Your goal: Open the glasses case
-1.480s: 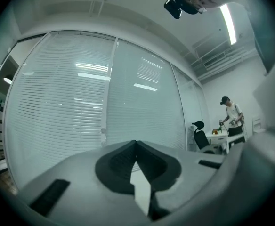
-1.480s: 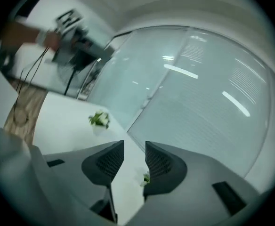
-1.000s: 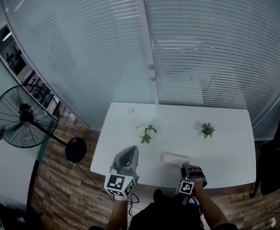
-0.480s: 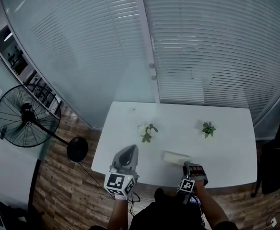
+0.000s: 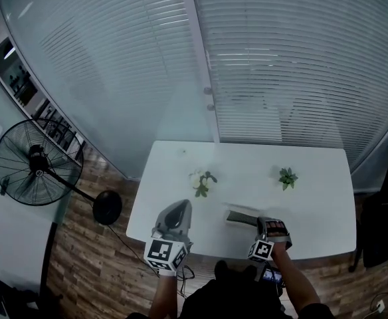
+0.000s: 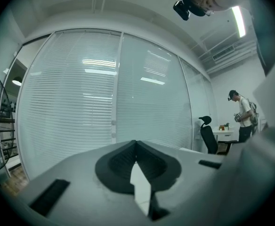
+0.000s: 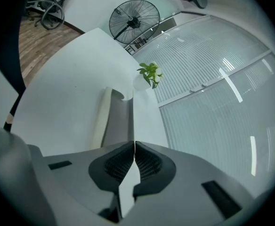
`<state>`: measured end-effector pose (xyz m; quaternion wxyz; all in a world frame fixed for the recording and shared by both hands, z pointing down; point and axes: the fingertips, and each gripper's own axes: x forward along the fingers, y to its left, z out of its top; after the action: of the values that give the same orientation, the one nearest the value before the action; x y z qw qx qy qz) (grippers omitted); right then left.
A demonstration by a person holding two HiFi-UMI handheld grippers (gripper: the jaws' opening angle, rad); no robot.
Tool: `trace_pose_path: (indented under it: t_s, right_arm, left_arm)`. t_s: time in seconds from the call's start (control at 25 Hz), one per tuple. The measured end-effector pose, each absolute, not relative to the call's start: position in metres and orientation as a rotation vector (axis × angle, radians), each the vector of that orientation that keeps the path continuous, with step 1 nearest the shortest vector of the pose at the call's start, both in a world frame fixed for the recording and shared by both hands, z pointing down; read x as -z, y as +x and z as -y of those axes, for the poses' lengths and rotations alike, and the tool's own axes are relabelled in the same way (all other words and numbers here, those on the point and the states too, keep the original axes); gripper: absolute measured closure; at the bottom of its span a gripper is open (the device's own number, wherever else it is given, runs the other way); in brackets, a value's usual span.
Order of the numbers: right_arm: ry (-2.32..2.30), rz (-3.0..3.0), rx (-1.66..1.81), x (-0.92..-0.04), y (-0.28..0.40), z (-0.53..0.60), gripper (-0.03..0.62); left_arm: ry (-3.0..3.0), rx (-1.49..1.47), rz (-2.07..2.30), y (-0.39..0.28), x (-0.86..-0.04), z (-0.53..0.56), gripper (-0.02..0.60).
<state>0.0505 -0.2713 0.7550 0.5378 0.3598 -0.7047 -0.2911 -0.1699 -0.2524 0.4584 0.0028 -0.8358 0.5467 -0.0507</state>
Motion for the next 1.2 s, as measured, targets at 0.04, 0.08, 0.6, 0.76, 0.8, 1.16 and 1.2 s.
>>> trace_pose_path:
  t_s: [0.04, 0.08, 0.6, 0.76, 0.8, 1.16, 1.2]
  right_arm:
    - [0.865, 1.674, 0.690, -0.752, 0.054, 0.280, 0.570]
    - [0.854, 1.663, 0.687, -0.751, 0.058, 0.288, 0.571]
    - [0.664, 1.595, 0.677, -0.779, 0.075, 0.351, 0.574]
    - [0.738, 1.657, 0.683, -0.767, 0.071, 0.349, 0.577]
    - [0.761, 1.690, 0.684, -0.757, 0.067, 0.346, 0.577]
    - [1.300, 2.187, 0.459, -0.570, 0.083, 0.319, 0.577]
    - [1.399, 2.267, 0.374, -0.548, 0.092, 0.314, 0.577]
  left_arm:
    - [-2.622, 0.158, -1.711, -0.169, -0.459, 0.252, 0.580]
    - [-2.620, 0.157, -1.709, -0.168, -0.458, 0.252, 0.580]
    - [-2.562, 0.170, -1.790, -0.188, -0.453, 0.243, 0.580]
    - [-2.561, 0.168, -1.786, -0.188, -0.454, 0.245, 0.580]
    - [-2.565, 0.170, -1.784, -0.188, -0.455, 0.246, 0.580]
    - [-2.641, 0.126, -1.707, -0.162, -0.461, 0.261, 0.580]
    - [-2.648, 0.123, -1.698, -0.159, -0.460, 0.262, 0.580]
